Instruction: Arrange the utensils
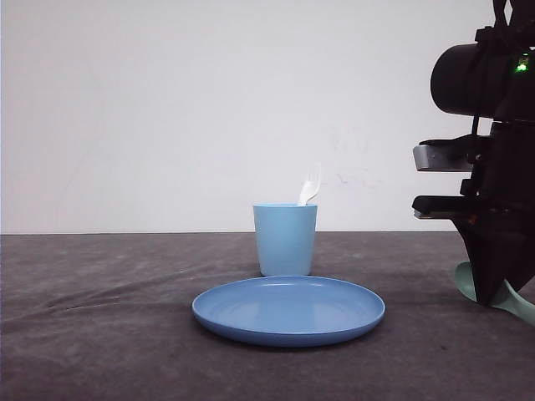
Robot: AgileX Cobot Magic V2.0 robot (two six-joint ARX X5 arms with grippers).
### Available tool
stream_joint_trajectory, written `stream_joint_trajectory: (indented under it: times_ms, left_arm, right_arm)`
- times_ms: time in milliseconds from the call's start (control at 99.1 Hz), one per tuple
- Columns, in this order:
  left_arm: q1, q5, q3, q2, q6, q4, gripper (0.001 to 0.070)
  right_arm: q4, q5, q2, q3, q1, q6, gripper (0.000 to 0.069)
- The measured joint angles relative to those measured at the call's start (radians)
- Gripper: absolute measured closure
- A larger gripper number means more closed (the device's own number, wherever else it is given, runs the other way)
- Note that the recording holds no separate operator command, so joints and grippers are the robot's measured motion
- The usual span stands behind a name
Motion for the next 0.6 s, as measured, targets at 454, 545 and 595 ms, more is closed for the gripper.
stream_joint_trajectory:
  times_ms: [454, 545, 595]
  left_arm:
    - [0.000, 0.000, 0.000, 0.000, 0.000, 0.000, 0.0410]
    - [0.000, 0.000, 0.000, 0.000, 0.000, 0.000, 0.0410]
    - [0.000, 0.000, 0.000, 0.000, 0.000, 0.000, 0.0410]
  right_arm:
    - [0.083, -0.035, -0.187, 0.119, 0.070, -0.011, 0.0635]
    - [0.166, -0.043, -0.222, 0.156, 0.095, -0.020, 0.0635]
    - [0.223, -0.056, -0.226, 0.174, 0.111, -0.028, 0.0635]
